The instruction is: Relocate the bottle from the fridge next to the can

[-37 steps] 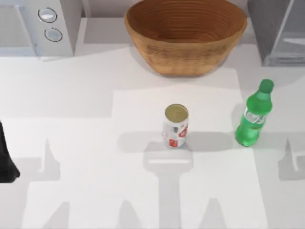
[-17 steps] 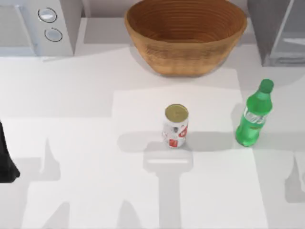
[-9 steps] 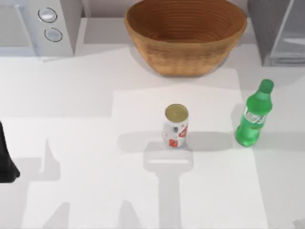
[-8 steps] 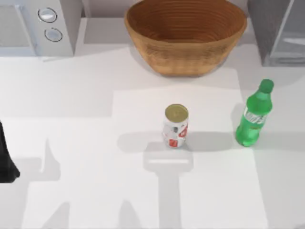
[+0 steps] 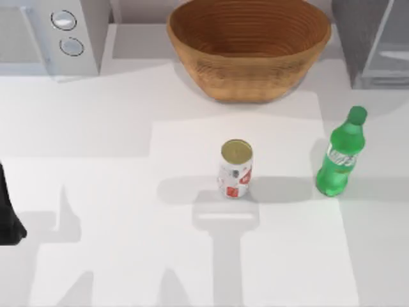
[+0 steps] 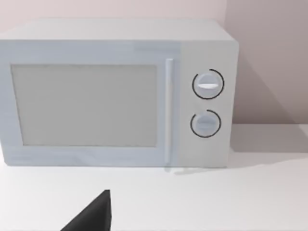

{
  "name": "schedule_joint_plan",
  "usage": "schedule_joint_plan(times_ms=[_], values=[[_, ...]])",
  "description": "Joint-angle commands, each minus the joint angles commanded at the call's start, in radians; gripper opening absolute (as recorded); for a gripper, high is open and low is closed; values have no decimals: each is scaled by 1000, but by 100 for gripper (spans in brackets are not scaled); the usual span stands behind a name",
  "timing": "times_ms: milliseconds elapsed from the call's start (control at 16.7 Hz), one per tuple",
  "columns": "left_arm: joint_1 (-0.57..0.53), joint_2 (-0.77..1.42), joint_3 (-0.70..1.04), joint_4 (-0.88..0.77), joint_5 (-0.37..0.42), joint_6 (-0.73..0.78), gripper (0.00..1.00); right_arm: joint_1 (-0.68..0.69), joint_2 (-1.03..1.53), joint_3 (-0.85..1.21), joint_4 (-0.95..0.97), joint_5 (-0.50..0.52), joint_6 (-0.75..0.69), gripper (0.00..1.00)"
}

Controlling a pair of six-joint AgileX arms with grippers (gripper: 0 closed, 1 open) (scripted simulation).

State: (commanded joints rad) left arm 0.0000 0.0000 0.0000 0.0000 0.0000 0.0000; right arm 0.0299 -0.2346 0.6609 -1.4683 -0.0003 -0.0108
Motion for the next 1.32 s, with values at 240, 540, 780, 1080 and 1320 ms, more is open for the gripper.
schedule_joint_plan(times_ms=[240, 540, 780, 1080, 1320], values=[[0, 0, 0, 0, 0, 0, 100, -62, 54, 34, 13, -47, -60, 100], [0, 0, 0, 0, 0, 0, 100, -369, 350, 172, 41, -252, -373, 100], [0, 0, 0, 0, 0, 0, 100, -734, 761, 310, 53, -458, -809, 100], [0, 0, 0, 0, 0, 0, 100, -1245, 1366, 475, 44, -690, -1446, 100], [0, 0, 0, 0, 0, 0, 100, -1589, 1756, 581, 20, -829, -1805, 100]])
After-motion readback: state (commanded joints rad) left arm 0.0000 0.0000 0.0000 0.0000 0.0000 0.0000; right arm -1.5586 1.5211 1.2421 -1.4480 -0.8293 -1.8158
